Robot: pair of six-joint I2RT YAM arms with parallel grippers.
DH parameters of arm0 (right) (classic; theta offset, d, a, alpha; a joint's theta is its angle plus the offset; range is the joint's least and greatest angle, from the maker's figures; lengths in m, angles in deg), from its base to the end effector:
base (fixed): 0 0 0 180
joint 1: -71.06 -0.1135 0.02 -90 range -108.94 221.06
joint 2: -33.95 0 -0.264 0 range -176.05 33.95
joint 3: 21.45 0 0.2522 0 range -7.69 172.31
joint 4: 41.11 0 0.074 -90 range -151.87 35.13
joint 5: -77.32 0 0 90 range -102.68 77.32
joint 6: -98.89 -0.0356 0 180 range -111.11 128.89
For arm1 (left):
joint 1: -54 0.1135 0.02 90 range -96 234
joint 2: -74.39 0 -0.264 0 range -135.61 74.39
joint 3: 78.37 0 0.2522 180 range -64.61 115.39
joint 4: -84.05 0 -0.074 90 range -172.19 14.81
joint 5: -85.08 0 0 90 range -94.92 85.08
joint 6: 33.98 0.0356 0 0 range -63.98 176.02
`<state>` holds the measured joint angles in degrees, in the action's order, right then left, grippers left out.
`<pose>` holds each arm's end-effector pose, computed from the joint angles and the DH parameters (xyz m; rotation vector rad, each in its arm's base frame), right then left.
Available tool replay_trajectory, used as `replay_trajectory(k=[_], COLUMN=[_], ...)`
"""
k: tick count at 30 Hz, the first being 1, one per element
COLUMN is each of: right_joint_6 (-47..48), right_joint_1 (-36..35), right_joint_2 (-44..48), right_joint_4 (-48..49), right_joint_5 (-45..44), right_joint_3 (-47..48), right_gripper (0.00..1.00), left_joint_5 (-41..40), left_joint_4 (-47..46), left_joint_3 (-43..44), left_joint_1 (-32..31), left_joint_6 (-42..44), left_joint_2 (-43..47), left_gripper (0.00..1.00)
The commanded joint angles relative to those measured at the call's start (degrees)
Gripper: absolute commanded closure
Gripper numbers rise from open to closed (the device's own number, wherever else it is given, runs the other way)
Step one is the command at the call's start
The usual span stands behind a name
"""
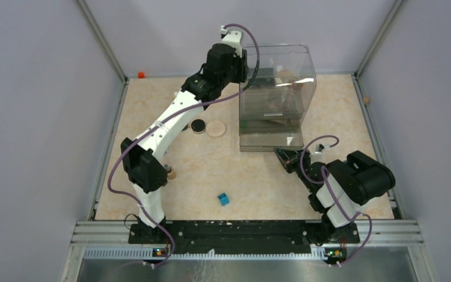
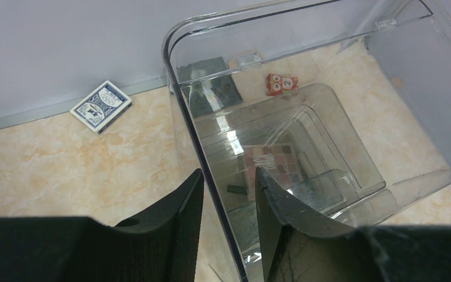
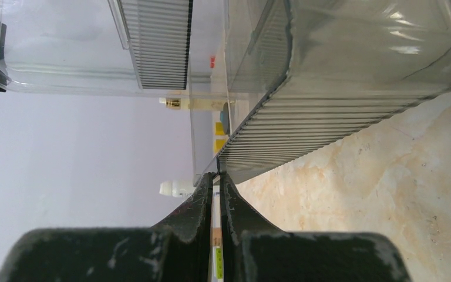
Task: Organize the makeup
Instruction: Open the drawer in the storage box.
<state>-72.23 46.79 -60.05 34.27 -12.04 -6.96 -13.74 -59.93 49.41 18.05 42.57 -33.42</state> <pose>0.1764 0.0800 0.1210 0.8693 1.6261 1.3708 0.3616 -0.2555 0.4208 0.2582 1.8545 -0.4571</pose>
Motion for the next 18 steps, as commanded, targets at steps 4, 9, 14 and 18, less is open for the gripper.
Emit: replay_trajectory(k=[4, 9, 14, 18], right_joint_6=[1.74, 1.73, 1.55, 1.54], right_joint_1=[-0.65, -0.69, -0.73, -0.75], right_joint_2=[0.75, 1.33, 1.27, 1.21], right_joint_4=[9.56, 9.57, 9.56, 9.59], right_joint_5=[-2.41, -3.53, -2.88, -2.78], right_joint_3=[-4.26, -5.75, -5.91, -6.21], right_gripper=[1.0, 1.0, 1.0, 0.95], left_joint_5=[1.02, 0.82, 1.09, 1.08], left_joint_4=[5.51, 5.42, 5.31, 5.4], left_joint_3=[-0.4, -0.62, -0.63, -0.61], left_joint_1=[-0.49, -0.39, -0.43, -0.4], left_joint_6=[0.44, 0.53, 0.36, 0.36], left_joint_2=[0.89, 1.02, 0.97, 1.04], left_gripper=[0.57, 0.57, 0.57, 0.5])
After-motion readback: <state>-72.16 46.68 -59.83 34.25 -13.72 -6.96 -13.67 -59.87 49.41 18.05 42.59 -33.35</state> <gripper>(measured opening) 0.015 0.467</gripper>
